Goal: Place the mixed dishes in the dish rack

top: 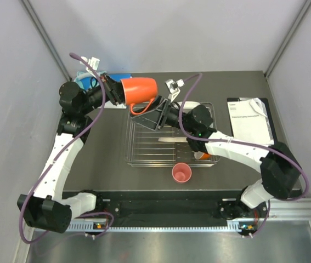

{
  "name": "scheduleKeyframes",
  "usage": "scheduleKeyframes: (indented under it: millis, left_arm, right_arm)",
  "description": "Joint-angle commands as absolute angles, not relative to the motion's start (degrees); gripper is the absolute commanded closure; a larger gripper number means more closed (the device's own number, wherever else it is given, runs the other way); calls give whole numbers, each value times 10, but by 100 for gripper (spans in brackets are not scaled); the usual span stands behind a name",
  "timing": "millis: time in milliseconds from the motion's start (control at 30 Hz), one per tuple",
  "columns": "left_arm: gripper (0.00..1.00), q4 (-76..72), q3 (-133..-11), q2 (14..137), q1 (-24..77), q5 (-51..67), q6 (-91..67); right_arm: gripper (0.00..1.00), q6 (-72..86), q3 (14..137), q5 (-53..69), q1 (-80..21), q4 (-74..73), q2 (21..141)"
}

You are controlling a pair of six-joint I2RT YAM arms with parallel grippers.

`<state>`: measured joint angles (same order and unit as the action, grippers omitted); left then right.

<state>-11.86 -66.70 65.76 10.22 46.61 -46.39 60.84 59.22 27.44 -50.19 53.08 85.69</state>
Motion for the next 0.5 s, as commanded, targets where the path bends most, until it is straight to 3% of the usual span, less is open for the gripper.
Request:
scheduleKeyframes:
  millis: [0,367,467]
  left_arm:
    - [100,-174,-670,629,106,464,-476]
    - [100,-188,-642,623,107,466,-480]
    - [100,-190,-641,623,107,468,-477]
  right_arm:
    - [10,635,642,287,-499,604,878]
    - [19,714,660,287,-476,710,919]
    - [28,719,672,281,-476,711,932]
